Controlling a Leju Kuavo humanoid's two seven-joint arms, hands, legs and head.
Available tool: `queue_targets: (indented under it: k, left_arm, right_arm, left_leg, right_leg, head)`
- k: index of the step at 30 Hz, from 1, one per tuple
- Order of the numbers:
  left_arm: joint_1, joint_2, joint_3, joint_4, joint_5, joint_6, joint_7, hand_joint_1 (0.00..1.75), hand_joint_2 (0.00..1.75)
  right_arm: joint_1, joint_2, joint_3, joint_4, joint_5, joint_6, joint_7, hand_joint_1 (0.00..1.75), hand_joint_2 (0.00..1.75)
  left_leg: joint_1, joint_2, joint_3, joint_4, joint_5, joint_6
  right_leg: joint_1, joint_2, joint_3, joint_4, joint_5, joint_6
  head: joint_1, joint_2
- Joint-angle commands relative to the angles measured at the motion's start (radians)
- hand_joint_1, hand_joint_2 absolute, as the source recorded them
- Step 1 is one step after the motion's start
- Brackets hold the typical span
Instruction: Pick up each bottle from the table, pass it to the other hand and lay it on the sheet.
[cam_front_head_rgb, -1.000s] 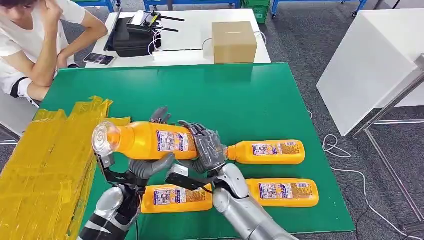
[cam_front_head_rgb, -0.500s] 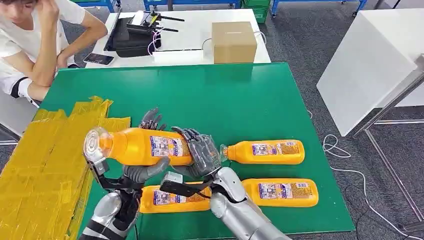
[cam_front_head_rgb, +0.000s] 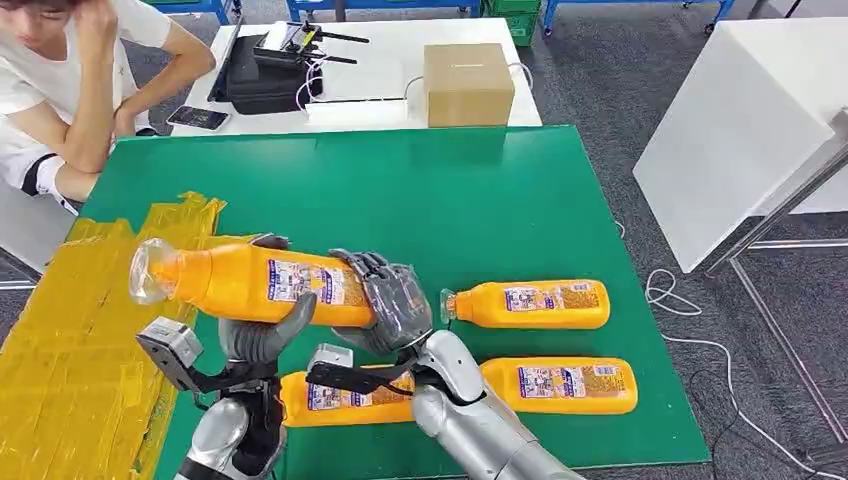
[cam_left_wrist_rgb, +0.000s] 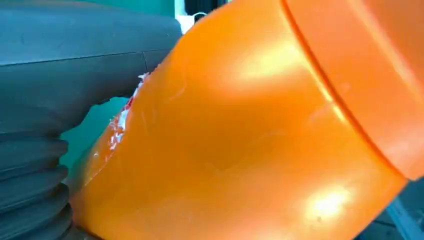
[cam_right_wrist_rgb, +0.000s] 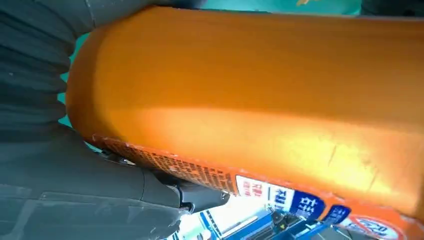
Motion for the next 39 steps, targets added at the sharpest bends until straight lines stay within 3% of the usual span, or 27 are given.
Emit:
queue_targets:
  k: [1, 8, 20, 21, 22, 27, 32, 36, 39]
  left_arm:
    - [-0.086, -0.013, 0.070, 0.004, 0.007, 0.024, 0.003, 1.75, 1.75]
    - [-0.082, -0.006, 0.068, -0.014, 0.013, 0.045, -0.014, 1.75, 1.75]
    - [-0.072, -0.004, 0.121, -0.069, 0.007, 0.116, -0.047, 1.75, 1.75]
    - [-0.072, -0.003, 0.123, -0.070, 0.003, 0.121, -0.053, 1.75, 1.75]
    - [-0.073, -0.003, 0.130, -0.071, -0.016, 0.144, -0.071, 1.75, 1.75]
    - [-0.069, 0.027, 0.175, -0.081, -0.242, 0.390, -0.181, 1.75, 1.75]
    - [-0.080, -0.037, 0.411, -0.048, -0.559, 0.425, -0.182, 1.75, 1.75]
    - [-0.090, -0.071, 0.542, -0.028, -0.732, 0.425, -0.182, 1.75, 1.75]
    - [-0.091, -0.076, 0.552, -0.031, -0.743, 0.425, -0.182, 1.75, 1.75]
  right_arm:
    - [0.029, -0.055, 0.090, -0.004, 0.015, 0.004, -0.031, 1.73, 1.75]
    - [0.031, -0.064, 0.080, -0.035, 0.008, -0.013, -0.030, 1.75, 1.75]
    - [0.067, -0.130, 0.010, -0.276, -0.027, -0.020, -0.039, 1.75, 1.75]
    - [0.077, -0.131, 0.000, -0.299, -0.057, -0.020, -0.056, 1.08, 1.75]
    - [0.089, -0.136, -0.011, -0.327, -0.106, -0.005, -0.081, 0.00, 1.75]
    - [0.182, -0.189, -0.093, -0.545, -0.384, 0.121, -0.172, 0.00, 1.75]
    - [0.274, -0.255, -0.211, -0.723, -0.714, 0.361, -0.211, 0.00, 1.75]
    - [0.306, -0.287, -0.243, -0.753, -0.778, 0.446, -0.229, 0.00, 1.75]
    - [0.308, -0.288, -0.246, -0.753, -0.780, 0.449, -0.231, 0.00, 1.75]
  left_leg:
    - [0.003, -0.004, 0.003, -0.001, 0.000, -0.002]
    - [0.003, -0.004, 0.002, -0.001, 0.000, -0.001]
    - [0.003, -0.005, 0.002, -0.001, 0.000, -0.001]
    - [0.002, -0.004, 0.001, -0.001, 0.000, -0.001]
    - [0.001, -0.003, 0.001, 0.000, 0.000, -0.001]
    - [0.002, -0.005, 0.001, 0.000, 0.000, -0.002]
    - [0.002, -0.008, 0.000, 0.000, 0.000, -0.001]
    - [0.002, -0.003, 0.001, 0.000, -0.001, -0.001]
    - [0.001, -0.003, 0.001, -0.001, 0.000, -0.001]
  right_leg:
    - [0.003, -0.005, 0.005, -0.003, 0.000, 0.000]
    - [0.003, -0.005, 0.004, -0.003, 0.000, 0.000]
    - [0.003, -0.005, 0.004, -0.003, 0.000, 0.001]
    - [0.002, -0.004, 0.003, -0.002, 0.000, 0.000]
    - [0.001, -0.003, 0.002, -0.001, 0.000, 0.000]
    - [0.002, -0.005, 0.003, -0.002, -0.001, 0.000]
    - [0.001, -0.007, 0.003, -0.002, -0.001, 0.001]
    - [0.001, -0.004, 0.003, -0.002, 0.000, 0.001]
    - [0.001, -0.003, 0.003, -0.002, 0.000, 0.001]
  head:
    - [0.000, 0.000]
    - [0.000, 0.000]
    - [0.000, 0.000]
    - [0.000, 0.000]
    - [0.000, 0.000]
    - [0.000, 0.000]
    - [0.000, 0.000]
    - [0.000, 0.000]
    - [0.000, 0.000]
